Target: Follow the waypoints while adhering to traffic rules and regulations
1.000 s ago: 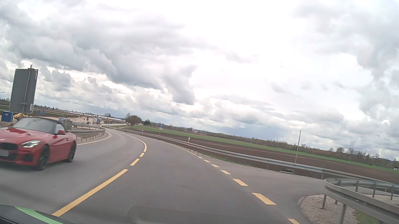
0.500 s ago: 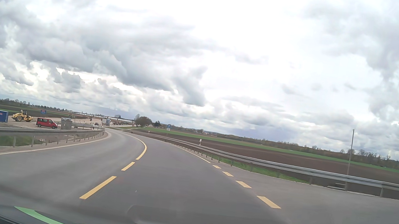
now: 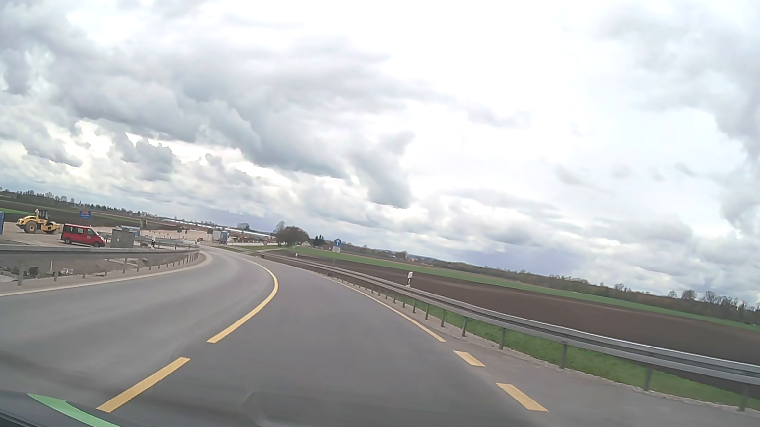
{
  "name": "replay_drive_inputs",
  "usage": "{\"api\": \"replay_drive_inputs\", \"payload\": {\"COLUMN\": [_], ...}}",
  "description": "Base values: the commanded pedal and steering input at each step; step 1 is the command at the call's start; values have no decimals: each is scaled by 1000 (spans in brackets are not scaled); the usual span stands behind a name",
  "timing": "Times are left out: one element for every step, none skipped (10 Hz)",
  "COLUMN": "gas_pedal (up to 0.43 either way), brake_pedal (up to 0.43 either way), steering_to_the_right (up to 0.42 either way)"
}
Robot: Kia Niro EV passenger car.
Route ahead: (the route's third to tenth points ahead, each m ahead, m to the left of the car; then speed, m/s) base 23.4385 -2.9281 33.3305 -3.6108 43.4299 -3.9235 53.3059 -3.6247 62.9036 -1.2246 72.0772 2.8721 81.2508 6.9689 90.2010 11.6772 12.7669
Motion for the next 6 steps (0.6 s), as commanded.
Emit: {"api": "replay_drive_inputs", "payload": {"gas_pedal": [39,59,87,87,118,118], "brake_pedal": [0,0,0,0,0,0], "steering_to_the_right": [-27,-26,-26,-25,-24,-24]}}
